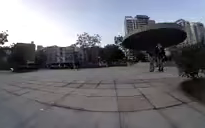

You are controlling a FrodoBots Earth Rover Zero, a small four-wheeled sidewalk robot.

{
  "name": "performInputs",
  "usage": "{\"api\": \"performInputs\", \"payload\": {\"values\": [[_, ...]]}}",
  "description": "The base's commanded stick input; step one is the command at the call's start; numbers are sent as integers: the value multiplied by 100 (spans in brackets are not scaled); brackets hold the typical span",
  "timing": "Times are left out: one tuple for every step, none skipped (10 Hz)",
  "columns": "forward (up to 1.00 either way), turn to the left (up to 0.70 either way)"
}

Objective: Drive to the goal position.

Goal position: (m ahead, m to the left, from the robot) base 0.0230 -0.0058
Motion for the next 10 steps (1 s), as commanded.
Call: {"api": "performInputs", "payload": {"values": [[1,-99],[0,-62],[0,-24],[0,0],[0,-4],[0,-12],[0,-20],[0,-21],[0,-11],[0,-1]]}}
